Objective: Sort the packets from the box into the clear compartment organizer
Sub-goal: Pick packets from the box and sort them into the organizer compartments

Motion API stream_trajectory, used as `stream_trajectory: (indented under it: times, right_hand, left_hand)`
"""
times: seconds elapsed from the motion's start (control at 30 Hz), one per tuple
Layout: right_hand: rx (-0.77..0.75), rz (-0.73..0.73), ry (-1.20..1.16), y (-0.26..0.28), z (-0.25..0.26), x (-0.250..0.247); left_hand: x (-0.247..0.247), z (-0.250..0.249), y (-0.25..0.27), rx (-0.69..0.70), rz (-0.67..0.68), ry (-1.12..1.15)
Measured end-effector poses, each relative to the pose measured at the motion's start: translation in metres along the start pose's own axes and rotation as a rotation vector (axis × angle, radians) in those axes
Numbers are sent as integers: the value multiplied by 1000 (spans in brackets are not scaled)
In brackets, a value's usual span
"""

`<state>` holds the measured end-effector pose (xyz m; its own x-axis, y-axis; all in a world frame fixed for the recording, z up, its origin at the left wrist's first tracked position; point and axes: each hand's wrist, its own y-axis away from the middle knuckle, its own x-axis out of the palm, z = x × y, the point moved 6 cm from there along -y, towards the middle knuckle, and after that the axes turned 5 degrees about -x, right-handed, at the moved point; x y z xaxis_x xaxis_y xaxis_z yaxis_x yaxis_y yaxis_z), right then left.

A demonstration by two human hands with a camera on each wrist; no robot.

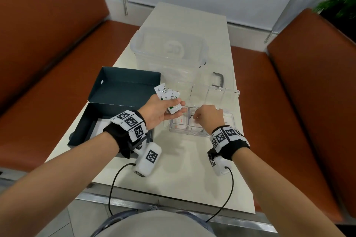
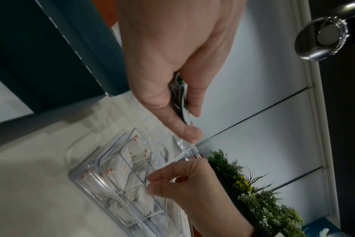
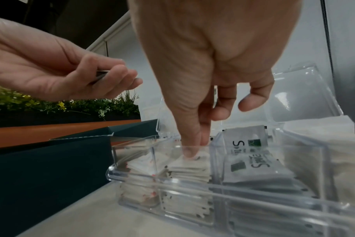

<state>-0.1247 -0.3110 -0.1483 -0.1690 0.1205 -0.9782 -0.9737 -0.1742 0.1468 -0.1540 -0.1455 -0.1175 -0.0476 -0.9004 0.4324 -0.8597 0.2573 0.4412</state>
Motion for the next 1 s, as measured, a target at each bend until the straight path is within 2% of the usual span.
stream_trajectory:
  times: [0.1,0.3,0.43,0.53,0.63,0.7,0.77,0.87,1.0]
  right_hand:
    - [-6,39,119,3,4,4]
    - [4,64,79,3,4,8]
    - [-7,-18,42,5,2,-4]
    - [-19,-165,-122,7,0,-32]
    - [-71,-241,-444,9,3,-58]
    - [-119,-289,-572,12,10,-72]
    - [-170,-298,-613,14,20,-81]
    - [-221,-229,-641,17,30,-82]
    - [-192,-231,-670,17,24,-81]
  left_hand:
    - [1,1,-1,-34,-1,36]
    - [2,1,1,-144,25,160]
    - [1,1,2,-153,49,191]
    - [1,0,1,-121,50,113]
    - [2,4,0,-110,35,57]
    - [4,5,-1,-90,32,21]
    - [6,4,-1,-52,48,-27]
    - [11,0,-1,16,76,-122]
    - [18,-6,-2,75,69,-219]
